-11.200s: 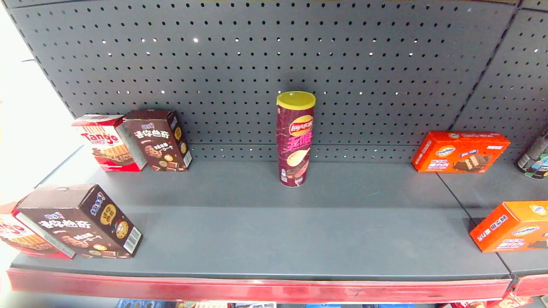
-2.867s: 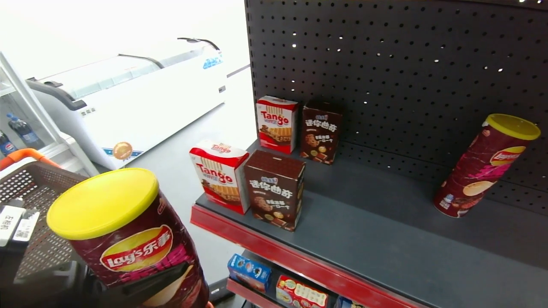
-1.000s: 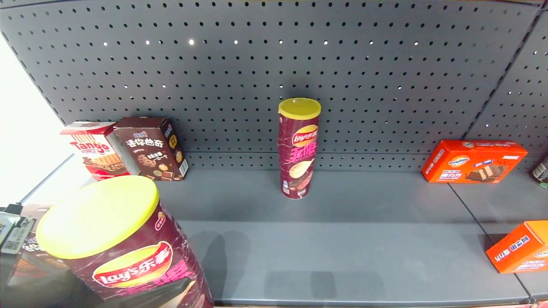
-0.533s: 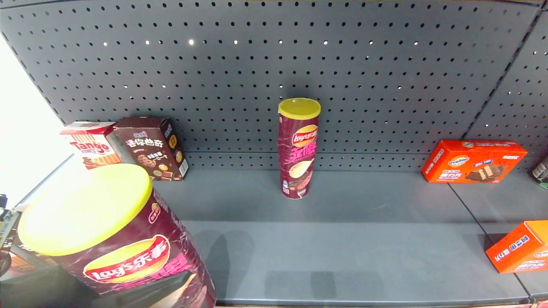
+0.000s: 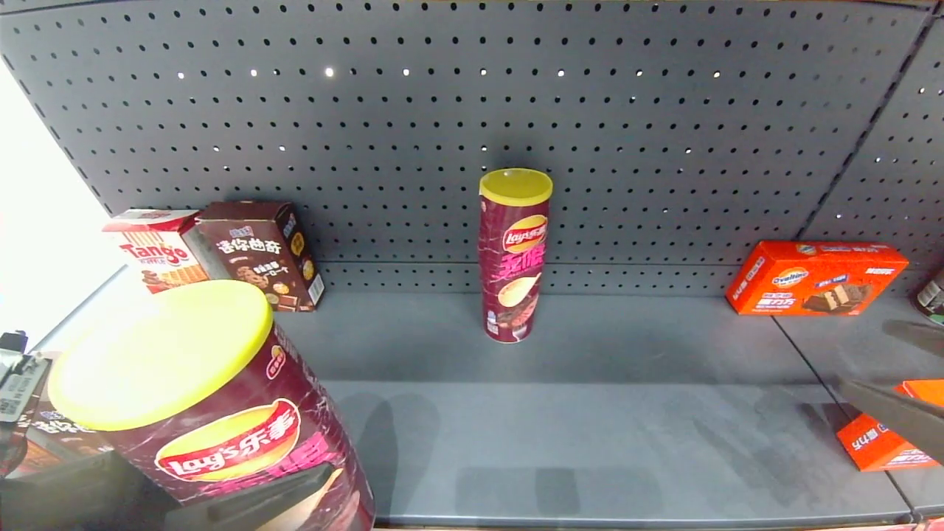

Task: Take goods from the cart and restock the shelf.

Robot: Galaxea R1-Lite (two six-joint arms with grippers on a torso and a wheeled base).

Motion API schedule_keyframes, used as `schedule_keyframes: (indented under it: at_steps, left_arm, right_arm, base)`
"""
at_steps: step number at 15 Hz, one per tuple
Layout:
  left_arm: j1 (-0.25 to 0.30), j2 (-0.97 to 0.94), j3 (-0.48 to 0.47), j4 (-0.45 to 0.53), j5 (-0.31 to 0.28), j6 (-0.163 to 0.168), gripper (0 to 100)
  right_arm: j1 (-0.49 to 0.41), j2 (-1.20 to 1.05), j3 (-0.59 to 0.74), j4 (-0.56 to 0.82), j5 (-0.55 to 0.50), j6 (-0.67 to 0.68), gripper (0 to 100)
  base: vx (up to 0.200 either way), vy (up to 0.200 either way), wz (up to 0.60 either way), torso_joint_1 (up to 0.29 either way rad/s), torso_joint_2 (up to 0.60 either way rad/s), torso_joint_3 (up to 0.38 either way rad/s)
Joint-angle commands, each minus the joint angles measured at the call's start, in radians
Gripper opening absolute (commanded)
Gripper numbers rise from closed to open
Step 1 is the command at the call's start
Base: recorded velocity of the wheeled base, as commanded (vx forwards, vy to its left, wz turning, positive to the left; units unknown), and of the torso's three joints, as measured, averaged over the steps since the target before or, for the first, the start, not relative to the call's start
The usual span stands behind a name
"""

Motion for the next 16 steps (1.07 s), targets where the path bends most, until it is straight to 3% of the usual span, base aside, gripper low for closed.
schedule_keyframes:
  at_steps: [1,3,6,8,10,11,16]
  left_arm:
    - [0.001,0.008,0.002,-0.001,0.001,-0.001,0]
    - [0.003,0.006,0.004,-0.001,0.003,-0.001,0]
    - [0.004,0.004,0.01,0.001,0.006,-0.002,0]
    - [0.004,0.011,0.011,0.001,0.004,-0.002,0]
    - [0.004,0.018,0.008,-0.001,0.003,-0.004,0]
    - [0.004,0.018,0.01,0.001,0.003,-0.004,0]
    - [0.004,0.017,0.013,-0.001,0.001,-0.016,0]
  right_arm:
    - [0.044,0.359,-0.064,-0.262,0.098,-0.005,100]
    - [0.047,0.506,-0.124,-0.354,0.137,-0.006,100]
    - [0.041,0.644,-0.246,-0.376,0.198,-0.085,100]
    - [0.03,0.739,-0.325,-0.383,0.384,-0.164,100]
    - [0.022,0.844,-0.38,-0.485,0.594,-0.18,100]
    - [0.016,0.893,-0.403,-0.518,0.646,-0.178,100]
    - [0.01,1.017,-0.515,-0.521,0.732,-0.177,100]
  base:
    - [0.0,0.0,0.0,0.0,0.0,0.0]
    - [0.0,0.0,0.0,0.0,0.0,0.0]
    - [0.0,0.0,0.0,0.0,0.0,0.0]
    - [0.0,0.0,0.0,0.0,0.0,0.0]
    - [0.0,0.0,0.0,0.0,0.0,0.0]
    - [0.0,0.0,0.0,0.0,0.0,0.0]
    - [0.0,0.0,0.0,0.0,0.0,0.0]
